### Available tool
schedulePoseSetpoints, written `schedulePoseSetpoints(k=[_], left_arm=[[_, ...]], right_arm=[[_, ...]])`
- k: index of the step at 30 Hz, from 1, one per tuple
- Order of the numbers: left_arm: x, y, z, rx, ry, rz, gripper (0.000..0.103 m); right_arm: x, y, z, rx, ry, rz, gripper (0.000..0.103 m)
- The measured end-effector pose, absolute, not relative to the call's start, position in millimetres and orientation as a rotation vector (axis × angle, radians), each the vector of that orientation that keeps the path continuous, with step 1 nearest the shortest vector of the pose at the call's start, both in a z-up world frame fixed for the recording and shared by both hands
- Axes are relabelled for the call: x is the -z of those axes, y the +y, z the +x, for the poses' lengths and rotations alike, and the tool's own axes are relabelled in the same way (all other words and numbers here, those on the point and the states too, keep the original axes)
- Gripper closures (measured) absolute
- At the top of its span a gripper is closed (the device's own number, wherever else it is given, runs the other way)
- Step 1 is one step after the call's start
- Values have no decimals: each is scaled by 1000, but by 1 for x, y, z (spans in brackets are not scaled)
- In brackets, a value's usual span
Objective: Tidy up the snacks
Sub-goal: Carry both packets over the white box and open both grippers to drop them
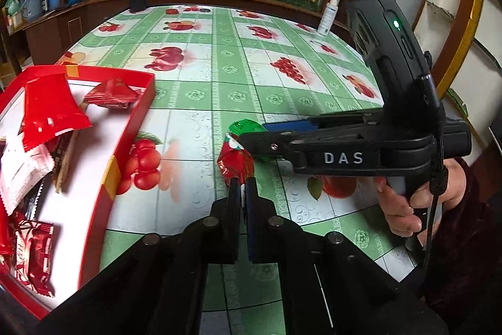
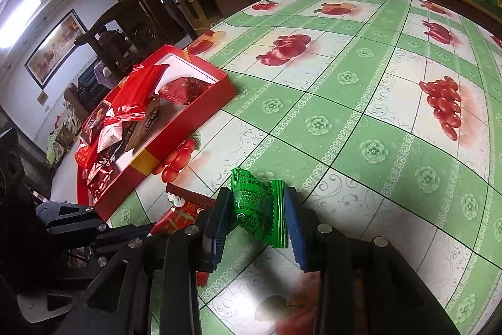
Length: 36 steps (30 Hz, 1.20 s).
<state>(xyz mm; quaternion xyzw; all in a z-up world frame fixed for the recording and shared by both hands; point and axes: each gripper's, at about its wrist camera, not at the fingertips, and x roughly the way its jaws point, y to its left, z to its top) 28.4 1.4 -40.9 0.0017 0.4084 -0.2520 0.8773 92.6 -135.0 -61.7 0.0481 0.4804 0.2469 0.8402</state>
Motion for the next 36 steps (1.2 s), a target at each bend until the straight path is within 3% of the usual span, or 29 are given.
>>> schedulePoseSetpoints(k=[24,36], left_arm=[[0,100,40,303,708,-67,103],[7,149,56,140,705,-131,102]], right_arm=[[30,-40,114,-875,938,354,69],[29,25,134,-871,904,295,67]])
